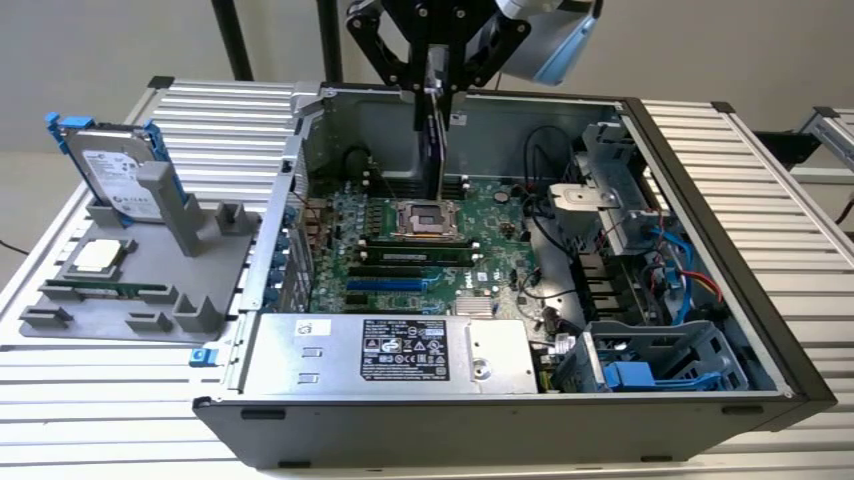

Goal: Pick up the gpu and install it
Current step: 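Insert the gpu into the slot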

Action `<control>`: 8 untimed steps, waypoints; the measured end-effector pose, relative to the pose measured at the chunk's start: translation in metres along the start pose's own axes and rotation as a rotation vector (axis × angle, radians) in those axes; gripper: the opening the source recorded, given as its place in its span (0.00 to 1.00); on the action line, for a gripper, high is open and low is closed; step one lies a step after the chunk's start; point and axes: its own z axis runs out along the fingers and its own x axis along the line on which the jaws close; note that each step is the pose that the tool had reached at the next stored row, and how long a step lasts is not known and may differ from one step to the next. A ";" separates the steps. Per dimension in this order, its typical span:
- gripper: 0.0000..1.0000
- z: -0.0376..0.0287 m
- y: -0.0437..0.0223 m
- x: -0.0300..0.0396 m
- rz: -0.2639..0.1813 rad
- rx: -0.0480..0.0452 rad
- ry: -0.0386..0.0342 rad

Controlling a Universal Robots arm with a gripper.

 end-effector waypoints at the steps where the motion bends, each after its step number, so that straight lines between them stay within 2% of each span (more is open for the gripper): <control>1: 0.00 0.0000 0.0000 0.0000 -0.006 -0.0001 -0.0001; 8: 0.00 0.0000 0.0000 0.0000 -0.022 -0.0004 -0.0002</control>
